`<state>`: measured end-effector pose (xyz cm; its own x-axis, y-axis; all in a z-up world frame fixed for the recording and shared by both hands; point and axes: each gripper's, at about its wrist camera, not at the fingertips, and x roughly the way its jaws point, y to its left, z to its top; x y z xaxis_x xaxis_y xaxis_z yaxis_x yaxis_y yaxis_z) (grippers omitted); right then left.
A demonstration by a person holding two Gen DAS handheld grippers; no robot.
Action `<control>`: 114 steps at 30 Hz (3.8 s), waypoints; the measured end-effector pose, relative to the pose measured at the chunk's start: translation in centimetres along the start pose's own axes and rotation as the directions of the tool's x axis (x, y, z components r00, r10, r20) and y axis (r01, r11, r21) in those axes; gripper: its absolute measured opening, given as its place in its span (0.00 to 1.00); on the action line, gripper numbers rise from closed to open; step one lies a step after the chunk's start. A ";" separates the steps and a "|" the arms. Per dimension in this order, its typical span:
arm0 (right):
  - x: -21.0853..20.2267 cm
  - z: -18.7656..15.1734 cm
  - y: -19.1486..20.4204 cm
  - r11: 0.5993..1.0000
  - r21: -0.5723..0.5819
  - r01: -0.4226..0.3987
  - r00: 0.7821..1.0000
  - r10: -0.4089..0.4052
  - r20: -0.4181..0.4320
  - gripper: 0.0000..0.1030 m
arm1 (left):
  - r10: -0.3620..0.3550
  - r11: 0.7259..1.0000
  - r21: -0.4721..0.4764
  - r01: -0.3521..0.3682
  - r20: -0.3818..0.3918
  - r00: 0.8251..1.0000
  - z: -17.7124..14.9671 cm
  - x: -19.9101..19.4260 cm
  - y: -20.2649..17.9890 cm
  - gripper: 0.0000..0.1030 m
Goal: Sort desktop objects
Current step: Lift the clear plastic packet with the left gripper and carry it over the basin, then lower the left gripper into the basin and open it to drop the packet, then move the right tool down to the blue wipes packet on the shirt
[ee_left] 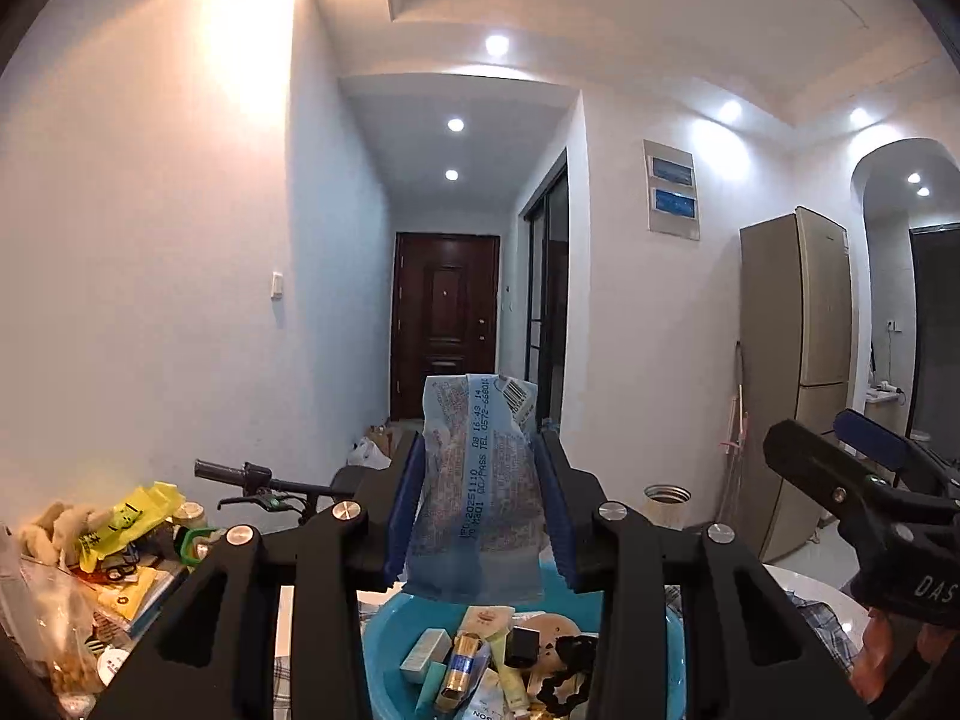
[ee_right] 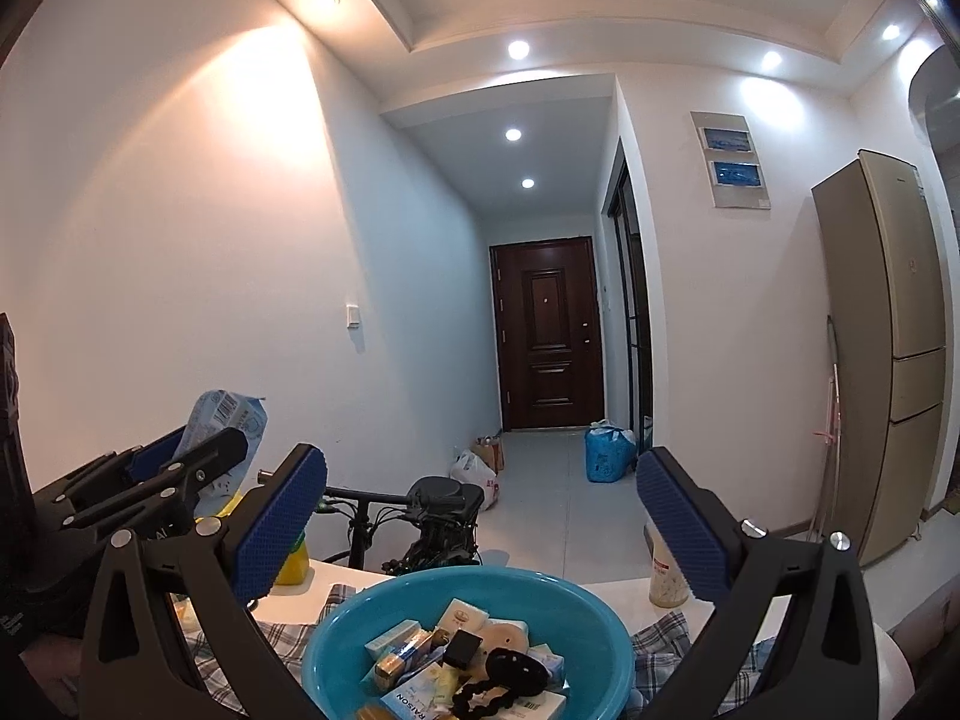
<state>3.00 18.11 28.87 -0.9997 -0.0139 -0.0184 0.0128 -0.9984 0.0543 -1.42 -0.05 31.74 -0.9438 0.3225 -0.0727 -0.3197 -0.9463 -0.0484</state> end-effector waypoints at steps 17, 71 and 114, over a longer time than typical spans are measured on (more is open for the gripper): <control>8.4 -3.6 -0.7 0.999 -0.032 0.013 0.971 -0.020 -0.238 0.32 | 0.020 0.999 -0.018 -0.026 -0.277 0.961 -5.4 11.7 0.1 0.39; 15.7 -9.4 -3.8 0.999 0.023 0.036 0.861 -0.019 -0.508 0.32 | -0.015 0.994 -0.095 -0.056 -0.627 0.779 -13.8 21.5 1.0 0.87; 12.8 -19.4 -29.6 0.751 -0.183 0.635 0.469 -0.563 -0.681 0.82 | -0.025 1.000 -0.001 0.030 -0.581 0.814 -13.1 20.3 -2.2 0.87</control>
<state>-9.78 46.40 7.64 -0.4631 0.5188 -0.7186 -0.6217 -0.7680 -0.1538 -18.80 8.87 17.28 -0.7110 0.2987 -0.6367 -0.3476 -0.9362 -0.0510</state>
